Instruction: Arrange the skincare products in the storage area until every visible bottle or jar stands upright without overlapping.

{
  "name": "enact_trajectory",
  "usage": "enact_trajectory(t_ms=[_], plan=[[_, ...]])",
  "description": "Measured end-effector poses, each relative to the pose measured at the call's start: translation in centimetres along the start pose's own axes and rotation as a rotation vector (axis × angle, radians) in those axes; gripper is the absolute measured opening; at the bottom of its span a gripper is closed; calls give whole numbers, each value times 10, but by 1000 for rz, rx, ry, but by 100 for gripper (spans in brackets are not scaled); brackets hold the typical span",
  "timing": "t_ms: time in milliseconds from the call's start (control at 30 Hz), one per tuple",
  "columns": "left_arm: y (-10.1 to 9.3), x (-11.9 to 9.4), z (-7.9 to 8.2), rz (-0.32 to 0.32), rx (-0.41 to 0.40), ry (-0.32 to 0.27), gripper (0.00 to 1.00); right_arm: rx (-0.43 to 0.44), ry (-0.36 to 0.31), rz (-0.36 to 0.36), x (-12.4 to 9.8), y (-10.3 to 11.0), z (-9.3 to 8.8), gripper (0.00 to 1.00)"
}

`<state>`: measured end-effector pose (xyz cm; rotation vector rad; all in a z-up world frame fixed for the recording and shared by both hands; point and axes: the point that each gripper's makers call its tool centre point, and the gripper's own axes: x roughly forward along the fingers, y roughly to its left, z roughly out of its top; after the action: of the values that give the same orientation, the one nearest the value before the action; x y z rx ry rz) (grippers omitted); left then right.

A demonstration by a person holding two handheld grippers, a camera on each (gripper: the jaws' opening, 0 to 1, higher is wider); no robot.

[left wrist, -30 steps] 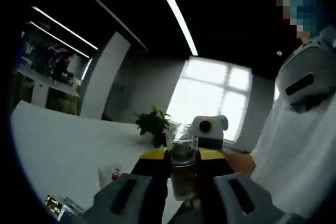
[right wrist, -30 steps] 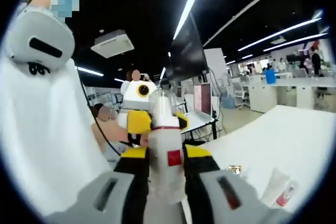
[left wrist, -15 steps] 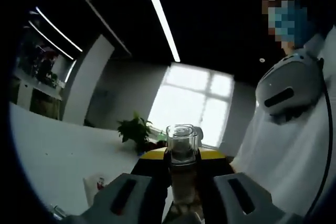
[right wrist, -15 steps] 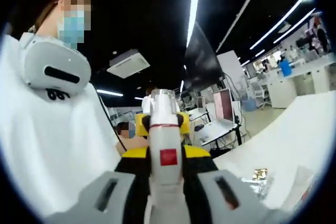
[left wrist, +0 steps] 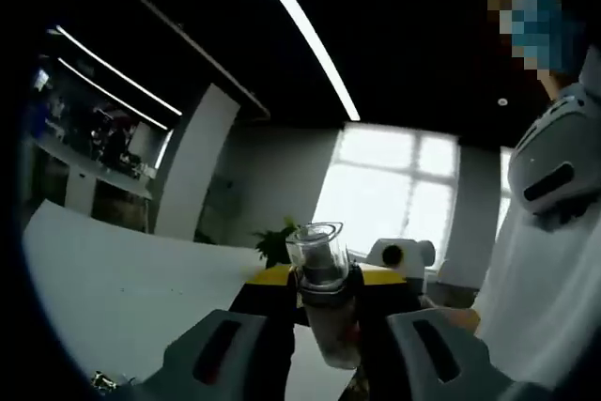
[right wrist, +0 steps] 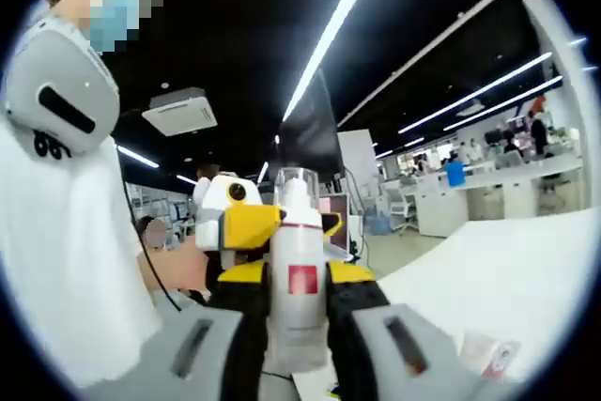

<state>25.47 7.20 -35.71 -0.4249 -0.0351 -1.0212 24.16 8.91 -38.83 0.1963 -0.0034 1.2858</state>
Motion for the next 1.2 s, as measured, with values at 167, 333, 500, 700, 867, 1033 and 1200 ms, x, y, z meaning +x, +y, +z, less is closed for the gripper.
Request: enact_trajectory(t_ms=[167, 333, 500, 700, 867, 1033, 1200], plan=[[19, 3, 9, 143, 11, -36, 22, -72, 8, -156, 5, -22, 7, 22], [28, 5, 11, 229, 6, -54, 21, -256, 68, -343, 5, -35, 12, 22], [30, 8, 8, 261, -3, -56, 19, -441, 118, -476, -2, -48, 12, 22], [31, 10, 1, 286, -39, -50, 19, -670, 190, -583, -11, -48, 13, 22], [33, 8, -7, 312, -80, -46, 23, -763, 217, -566, -9, -39, 11, 22], [33, 4, -14, 309, -119, -40, 23, -754, 218, -552, -11, -35, 6, 22], [24, 2, -16, 257, -170, -44, 17, -690, 228, -553, -18, -37, -1, 22]])
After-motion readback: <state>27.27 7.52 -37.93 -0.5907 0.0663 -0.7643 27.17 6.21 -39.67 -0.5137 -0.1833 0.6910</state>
